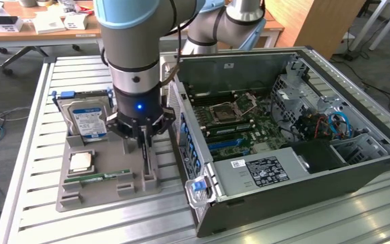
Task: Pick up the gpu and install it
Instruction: 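Pick up the gpu and move the gpu toward the slot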
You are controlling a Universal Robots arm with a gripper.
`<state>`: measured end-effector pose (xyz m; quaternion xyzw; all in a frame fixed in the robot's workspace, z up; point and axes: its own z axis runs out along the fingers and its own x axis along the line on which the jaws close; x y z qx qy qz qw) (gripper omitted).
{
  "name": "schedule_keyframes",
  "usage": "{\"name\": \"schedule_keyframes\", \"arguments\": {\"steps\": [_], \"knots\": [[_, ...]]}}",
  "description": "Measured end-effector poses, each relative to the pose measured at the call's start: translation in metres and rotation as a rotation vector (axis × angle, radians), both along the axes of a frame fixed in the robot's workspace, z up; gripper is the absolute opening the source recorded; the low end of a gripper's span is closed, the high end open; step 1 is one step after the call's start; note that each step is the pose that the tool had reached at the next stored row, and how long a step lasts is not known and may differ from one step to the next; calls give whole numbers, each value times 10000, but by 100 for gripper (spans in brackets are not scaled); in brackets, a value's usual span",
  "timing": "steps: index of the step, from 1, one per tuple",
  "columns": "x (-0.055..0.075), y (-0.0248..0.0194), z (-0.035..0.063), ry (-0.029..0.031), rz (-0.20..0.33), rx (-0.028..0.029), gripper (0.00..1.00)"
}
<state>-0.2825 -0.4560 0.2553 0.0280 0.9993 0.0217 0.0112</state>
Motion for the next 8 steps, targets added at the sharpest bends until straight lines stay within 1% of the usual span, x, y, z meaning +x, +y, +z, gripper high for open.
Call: {"name": "schedule_keyframes", "arguments": {"steps": [2,8], "knots": [[0,0,74,0,0,0,26],[0,0,342,1,0,-1,26]]}}
